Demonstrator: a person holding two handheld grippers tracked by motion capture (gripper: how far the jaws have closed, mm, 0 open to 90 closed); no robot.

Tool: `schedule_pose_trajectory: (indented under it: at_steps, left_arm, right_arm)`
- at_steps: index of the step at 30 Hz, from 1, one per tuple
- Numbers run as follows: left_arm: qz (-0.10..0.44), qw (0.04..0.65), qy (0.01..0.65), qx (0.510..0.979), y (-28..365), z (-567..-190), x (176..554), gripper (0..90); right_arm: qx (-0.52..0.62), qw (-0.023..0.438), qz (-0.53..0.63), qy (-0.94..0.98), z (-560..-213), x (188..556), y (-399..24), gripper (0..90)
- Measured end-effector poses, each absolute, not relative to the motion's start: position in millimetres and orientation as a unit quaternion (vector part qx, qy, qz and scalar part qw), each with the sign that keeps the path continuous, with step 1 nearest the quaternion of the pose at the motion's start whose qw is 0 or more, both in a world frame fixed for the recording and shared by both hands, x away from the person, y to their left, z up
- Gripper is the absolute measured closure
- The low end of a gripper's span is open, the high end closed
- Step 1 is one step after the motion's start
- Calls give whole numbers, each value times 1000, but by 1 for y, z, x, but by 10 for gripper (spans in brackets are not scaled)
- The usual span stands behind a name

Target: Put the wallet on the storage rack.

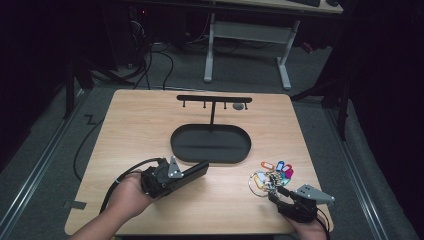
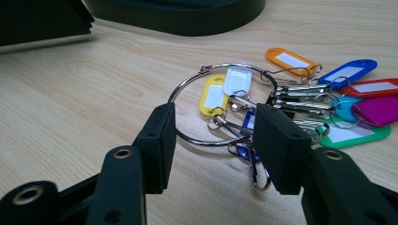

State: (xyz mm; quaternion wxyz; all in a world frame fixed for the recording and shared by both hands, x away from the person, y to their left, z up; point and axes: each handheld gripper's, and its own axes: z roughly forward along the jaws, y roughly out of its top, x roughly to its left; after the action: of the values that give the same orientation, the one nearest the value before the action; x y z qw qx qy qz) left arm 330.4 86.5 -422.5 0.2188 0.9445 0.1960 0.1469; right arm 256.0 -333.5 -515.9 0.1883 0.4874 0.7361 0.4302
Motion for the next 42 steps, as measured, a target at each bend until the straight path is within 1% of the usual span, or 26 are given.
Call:
schedule_pose_trajectory:
  at_steps: [13, 17, 21, 23, 26, 33, 37, 42]
  left_arm:
    - [202, 234, 169, 936, 76, -406, 347, 744]
    - [222, 232, 150, 935, 70, -403, 353, 744]
    - [259, 231, 123, 930, 62, -404, 358, 744]
    - [265, 233, 120, 928, 60, -405, 360, 744]
    - [283, 225, 99, 927, 50, -407, 367, 744]
    - [307, 217, 68, 924, 30, -411, 378, 743]
    - [339, 215, 45, 915, 18, -413, 381, 743]
    - [355, 208, 22, 911, 3, -417, 389, 742]
  right_arm:
    - [488, 186, 430, 736, -517, 256, -334, 504]
    - [488, 187, 431, 736, -517, 256, -335, 506]
    - [488, 187, 431, 736, -517, 256, -336, 507]
    - [488, 186, 432, 735, -517, 255, -336, 507]
    - [490, 186, 433, 733, -516, 254, -337, 507]
    - [491, 186, 434, 732, -516, 253, -339, 509]
    - [490, 185, 436, 732, -516, 252, -339, 509]
    - [488, 184, 436, 734, -516, 252, -338, 510]
